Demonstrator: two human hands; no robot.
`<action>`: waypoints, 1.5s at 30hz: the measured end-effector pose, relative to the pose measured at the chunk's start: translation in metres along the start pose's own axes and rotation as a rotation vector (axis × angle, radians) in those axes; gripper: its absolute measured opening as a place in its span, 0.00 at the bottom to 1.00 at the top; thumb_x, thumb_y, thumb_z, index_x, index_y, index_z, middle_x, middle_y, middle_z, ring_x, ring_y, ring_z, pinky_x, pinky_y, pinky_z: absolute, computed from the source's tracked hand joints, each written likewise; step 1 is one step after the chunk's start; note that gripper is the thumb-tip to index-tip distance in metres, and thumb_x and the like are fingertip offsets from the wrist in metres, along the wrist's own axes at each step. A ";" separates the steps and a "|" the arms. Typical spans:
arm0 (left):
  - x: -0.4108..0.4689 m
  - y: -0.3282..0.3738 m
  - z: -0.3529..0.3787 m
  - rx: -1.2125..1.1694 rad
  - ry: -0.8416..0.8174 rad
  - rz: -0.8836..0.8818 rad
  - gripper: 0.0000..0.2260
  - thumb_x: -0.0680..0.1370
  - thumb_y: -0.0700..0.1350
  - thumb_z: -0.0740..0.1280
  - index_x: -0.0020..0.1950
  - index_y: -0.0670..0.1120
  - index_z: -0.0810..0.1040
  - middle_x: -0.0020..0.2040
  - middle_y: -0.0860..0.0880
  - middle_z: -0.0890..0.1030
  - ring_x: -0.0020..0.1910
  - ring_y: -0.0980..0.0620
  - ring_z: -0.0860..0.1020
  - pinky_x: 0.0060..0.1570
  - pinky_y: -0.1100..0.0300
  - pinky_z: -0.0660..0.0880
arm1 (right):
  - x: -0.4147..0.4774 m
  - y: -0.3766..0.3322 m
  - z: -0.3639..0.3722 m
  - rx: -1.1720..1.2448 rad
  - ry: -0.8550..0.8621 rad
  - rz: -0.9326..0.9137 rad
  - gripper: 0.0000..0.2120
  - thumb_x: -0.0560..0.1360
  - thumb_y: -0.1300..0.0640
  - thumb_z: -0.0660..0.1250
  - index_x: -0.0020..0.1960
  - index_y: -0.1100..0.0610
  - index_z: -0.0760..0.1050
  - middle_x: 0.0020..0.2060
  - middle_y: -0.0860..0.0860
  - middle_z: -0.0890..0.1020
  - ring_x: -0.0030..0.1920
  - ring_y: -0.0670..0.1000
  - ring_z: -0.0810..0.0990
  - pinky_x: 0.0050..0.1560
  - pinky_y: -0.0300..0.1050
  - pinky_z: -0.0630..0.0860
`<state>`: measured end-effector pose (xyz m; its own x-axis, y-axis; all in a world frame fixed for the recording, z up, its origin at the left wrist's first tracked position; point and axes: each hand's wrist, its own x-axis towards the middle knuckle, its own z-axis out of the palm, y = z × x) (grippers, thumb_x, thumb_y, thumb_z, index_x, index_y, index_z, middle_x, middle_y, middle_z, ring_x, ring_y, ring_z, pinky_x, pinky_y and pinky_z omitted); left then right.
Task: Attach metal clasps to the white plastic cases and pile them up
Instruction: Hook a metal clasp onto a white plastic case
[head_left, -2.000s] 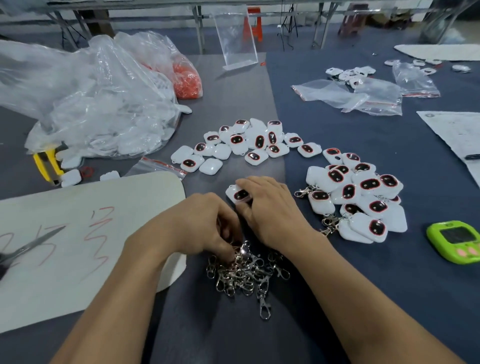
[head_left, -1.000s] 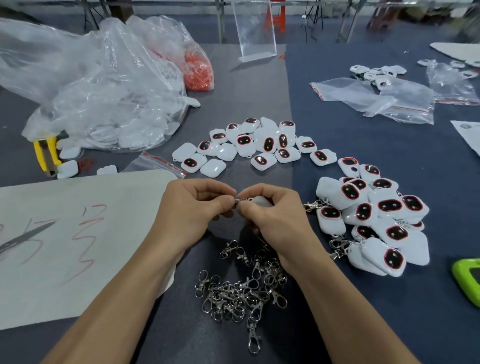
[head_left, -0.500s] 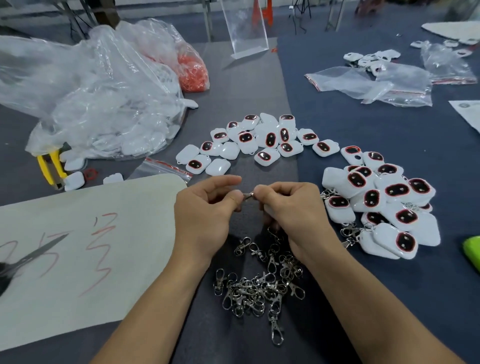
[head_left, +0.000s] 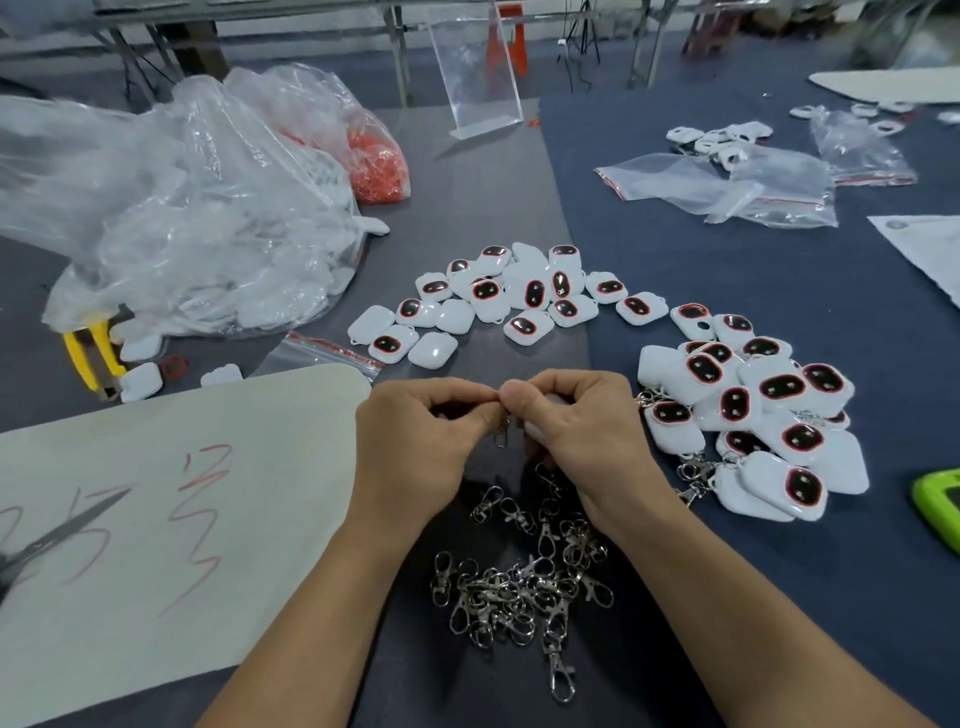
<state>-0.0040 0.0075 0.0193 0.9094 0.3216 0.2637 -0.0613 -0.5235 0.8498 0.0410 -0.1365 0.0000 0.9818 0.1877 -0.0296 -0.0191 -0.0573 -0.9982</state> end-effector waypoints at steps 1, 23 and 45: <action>0.000 0.000 0.000 0.017 -0.001 0.002 0.06 0.70 0.45 0.80 0.40 0.58 0.87 0.33 0.63 0.83 0.34 0.64 0.81 0.34 0.71 0.73 | 0.000 -0.001 -0.001 0.009 -0.028 0.010 0.09 0.75 0.52 0.76 0.37 0.53 0.85 0.25 0.50 0.76 0.27 0.47 0.73 0.27 0.41 0.70; -0.004 -0.001 0.004 0.197 0.100 0.260 0.09 0.68 0.42 0.78 0.41 0.57 0.86 0.38 0.63 0.83 0.40 0.58 0.80 0.42 0.69 0.73 | -0.009 -0.011 -0.007 -0.436 0.115 -0.346 0.07 0.68 0.59 0.79 0.38 0.48 0.85 0.35 0.41 0.84 0.39 0.41 0.82 0.38 0.29 0.73; 0.001 -0.002 0.000 -0.319 -0.231 -0.129 0.05 0.65 0.43 0.76 0.39 0.52 0.88 0.36 0.43 0.85 0.36 0.49 0.78 0.41 0.52 0.73 | -0.011 -0.020 -0.020 -0.484 0.024 -0.386 0.08 0.69 0.60 0.77 0.38 0.46 0.85 0.35 0.39 0.84 0.40 0.39 0.82 0.41 0.28 0.74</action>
<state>-0.0025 0.0093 0.0178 0.9842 0.1640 0.0673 -0.0322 -0.2080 0.9776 0.0339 -0.1570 0.0218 0.9048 0.2615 0.3360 0.4209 -0.4294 -0.7990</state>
